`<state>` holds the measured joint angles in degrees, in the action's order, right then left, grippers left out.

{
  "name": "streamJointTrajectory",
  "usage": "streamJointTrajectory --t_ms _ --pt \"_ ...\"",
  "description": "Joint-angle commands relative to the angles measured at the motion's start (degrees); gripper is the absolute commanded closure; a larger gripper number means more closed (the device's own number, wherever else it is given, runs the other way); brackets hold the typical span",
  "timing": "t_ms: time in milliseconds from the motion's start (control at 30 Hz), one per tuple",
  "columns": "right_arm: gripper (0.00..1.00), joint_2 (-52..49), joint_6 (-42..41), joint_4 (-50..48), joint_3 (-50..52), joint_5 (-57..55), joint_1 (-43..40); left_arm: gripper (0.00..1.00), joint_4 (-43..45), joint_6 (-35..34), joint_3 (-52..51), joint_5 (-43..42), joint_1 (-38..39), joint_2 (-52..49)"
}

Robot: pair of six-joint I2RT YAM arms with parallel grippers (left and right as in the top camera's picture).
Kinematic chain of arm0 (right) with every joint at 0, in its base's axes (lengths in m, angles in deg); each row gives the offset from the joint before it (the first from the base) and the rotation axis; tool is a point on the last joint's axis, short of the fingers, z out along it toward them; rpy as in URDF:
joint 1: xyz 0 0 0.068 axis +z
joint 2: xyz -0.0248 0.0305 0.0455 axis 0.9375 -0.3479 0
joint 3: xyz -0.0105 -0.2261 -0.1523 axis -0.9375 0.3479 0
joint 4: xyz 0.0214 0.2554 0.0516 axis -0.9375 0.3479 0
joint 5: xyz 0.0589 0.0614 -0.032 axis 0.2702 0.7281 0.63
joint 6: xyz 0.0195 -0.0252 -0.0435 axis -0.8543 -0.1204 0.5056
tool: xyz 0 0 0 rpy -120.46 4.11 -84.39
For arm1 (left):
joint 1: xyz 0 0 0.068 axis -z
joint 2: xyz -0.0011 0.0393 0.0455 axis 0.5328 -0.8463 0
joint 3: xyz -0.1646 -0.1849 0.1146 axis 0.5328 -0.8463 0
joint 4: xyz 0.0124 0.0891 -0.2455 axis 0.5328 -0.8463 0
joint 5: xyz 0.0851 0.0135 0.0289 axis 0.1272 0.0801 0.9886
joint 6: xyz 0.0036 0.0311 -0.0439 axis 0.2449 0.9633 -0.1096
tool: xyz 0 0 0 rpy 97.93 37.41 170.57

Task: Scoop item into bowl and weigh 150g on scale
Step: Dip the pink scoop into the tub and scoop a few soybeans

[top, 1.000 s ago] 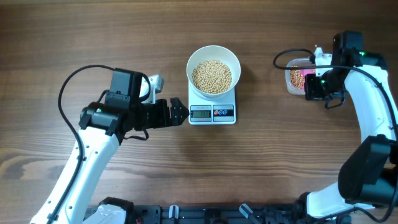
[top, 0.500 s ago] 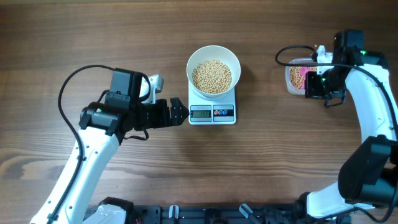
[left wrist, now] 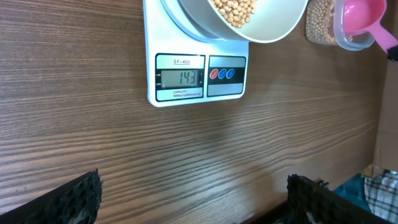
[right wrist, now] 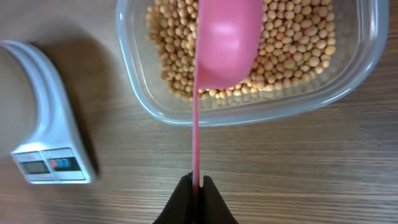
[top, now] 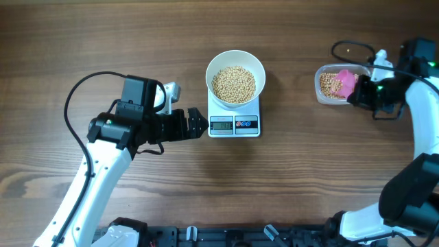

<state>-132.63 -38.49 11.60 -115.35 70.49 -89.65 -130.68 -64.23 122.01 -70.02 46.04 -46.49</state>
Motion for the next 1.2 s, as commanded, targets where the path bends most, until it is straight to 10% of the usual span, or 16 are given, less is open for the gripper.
streamJointTrajectory --t_ms 0,500,1167 --pt "0.96 1.51 -0.79 -0.28 -1.57 12.68 -3.82 0.00 0.15 1.14 0.04 0.55 -0.24 -0.33" --pt "0.96 1.51 2.58 -0.76 -1.57 33.88 -10.71 0.00 0.15 1.14 0.04 0.55 -0.24 -0.33" --pt "0.96 1.51 8.46 -0.15 -1.51 8.22 -9.66 0.00 0.15 1.11 0.04 0.55 -0.24 -0.33"
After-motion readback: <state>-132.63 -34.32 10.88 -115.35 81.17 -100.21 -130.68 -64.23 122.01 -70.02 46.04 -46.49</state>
